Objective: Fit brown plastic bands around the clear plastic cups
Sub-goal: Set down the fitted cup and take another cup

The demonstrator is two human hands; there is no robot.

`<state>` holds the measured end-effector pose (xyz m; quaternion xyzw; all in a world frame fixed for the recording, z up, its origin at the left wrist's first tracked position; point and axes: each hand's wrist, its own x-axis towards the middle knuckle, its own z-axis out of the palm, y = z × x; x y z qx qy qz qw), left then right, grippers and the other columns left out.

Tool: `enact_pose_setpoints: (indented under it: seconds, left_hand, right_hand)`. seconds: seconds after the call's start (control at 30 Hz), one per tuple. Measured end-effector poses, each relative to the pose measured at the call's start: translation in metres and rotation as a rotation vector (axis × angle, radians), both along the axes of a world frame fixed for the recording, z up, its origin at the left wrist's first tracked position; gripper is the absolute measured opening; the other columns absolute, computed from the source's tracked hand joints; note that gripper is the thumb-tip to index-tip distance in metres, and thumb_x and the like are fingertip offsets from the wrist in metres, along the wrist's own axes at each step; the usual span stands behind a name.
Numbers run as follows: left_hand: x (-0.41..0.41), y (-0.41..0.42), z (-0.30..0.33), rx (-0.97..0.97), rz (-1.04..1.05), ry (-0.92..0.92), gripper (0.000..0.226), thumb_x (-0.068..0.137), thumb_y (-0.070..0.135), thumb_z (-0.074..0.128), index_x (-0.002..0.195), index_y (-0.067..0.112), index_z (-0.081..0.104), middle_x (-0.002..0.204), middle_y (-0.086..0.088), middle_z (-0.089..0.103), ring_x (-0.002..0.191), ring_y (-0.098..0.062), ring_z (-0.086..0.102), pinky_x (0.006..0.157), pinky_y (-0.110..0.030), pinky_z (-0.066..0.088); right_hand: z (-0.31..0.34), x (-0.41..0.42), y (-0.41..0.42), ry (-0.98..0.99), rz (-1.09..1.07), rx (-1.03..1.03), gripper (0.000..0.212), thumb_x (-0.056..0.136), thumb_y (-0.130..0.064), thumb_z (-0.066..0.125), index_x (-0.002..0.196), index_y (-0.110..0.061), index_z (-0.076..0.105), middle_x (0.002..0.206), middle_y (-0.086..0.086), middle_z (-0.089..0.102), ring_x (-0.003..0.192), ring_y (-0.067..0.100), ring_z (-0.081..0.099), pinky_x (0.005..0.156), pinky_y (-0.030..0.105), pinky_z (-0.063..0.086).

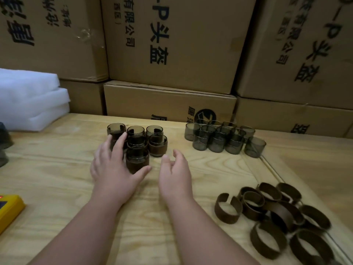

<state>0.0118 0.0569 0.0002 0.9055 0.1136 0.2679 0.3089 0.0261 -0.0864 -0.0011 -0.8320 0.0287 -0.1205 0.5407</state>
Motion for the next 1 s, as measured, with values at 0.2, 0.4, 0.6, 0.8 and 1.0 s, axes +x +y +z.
enact_pose_setpoints:
  seconds: [0.2, 0.4, 0.6, 0.8, 1.0]
  left_hand:
    - [-0.056, -0.031, -0.007, -0.121, -0.152, -0.15, 0.071, 0.086, 0.018, 0.075, 0.147, 0.032, 0.043, 0.148, 0.004, 0.048, 0.137, -0.014, 0.038, 0.115, -0.042, 0.032]
    - [-0.083, -0.054, -0.004, -0.69, -0.08, -0.241, 0.027, 0.092, 0.011, 0.072, 0.091, 0.033, 0.056, 0.09, 0.006, 0.07, 0.079, -0.009, 0.066, 0.06, -0.008, 0.046]
    - [-0.073, -0.053, 0.002, -0.661, -0.033, -0.206, 0.018, 0.091, 0.025, 0.074, 0.081, 0.029, 0.06, 0.075, 0.003, 0.068, 0.064, -0.005, 0.062, 0.055, -0.008, 0.044]
    - [-0.064, -0.052, -0.001, -0.639, -0.109, -0.165, 0.013, 0.086, 0.034, 0.075, 0.088, 0.039, 0.063, 0.08, 0.012, 0.07, 0.062, -0.006, 0.061, 0.05, -0.009, 0.042]
    - [-0.061, -0.05, -0.009, -0.695, -0.157, -0.209, 0.014, 0.089, 0.029, 0.076, 0.09, 0.037, 0.064, 0.078, 0.015, 0.068, 0.057, -0.003, 0.056, 0.048, -0.009, 0.04]
  right_hand:
    - [0.004, -0.035, -0.009, 0.033, -0.032, -0.052, 0.061, 0.106, -0.046, 0.042, 0.159, -0.019, 0.033, 0.154, -0.006, 0.039, 0.135, 0.014, 0.049, 0.112, 0.03, 0.04]
    - [0.017, -0.053, -0.012, 0.091, -0.012, 0.174, 0.044, 0.103, -0.033, 0.053, 0.146, -0.03, 0.046, 0.119, -0.012, 0.059, 0.095, -0.004, 0.057, 0.076, 0.01, 0.039]
    - [0.094, 0.01, -0.104, -0.272, 0.013, -0.08, 0.025, 0.097, -0.023, 0.06, 0.119, -0.035, 0.056, 0.099, -0.009, 0.062, 0.079, -0.001, 0.062, 0.057, 0.016, 0.052]
    - [0.106, 0.089, -0.222, 0.099, -0.322, -0.649, 0.062, 0.095, -0.028, 0.061, 0.152, -0.022, 0.04, 0.152, 0.01, 0.038, 0.112, 0.03, 0.062, 0.09, 0.045, 0.058]
    - [0.084, 0.108, -0.252, 0.483, -0.255, -0.859, 0.045, 0.097, -0.041, 0.064, 0.132, -0.014, 0.061, 0.118, 0.012, 0.061, 0.102, 0.028, 0.061, 0.085, 0.041, 0.056]
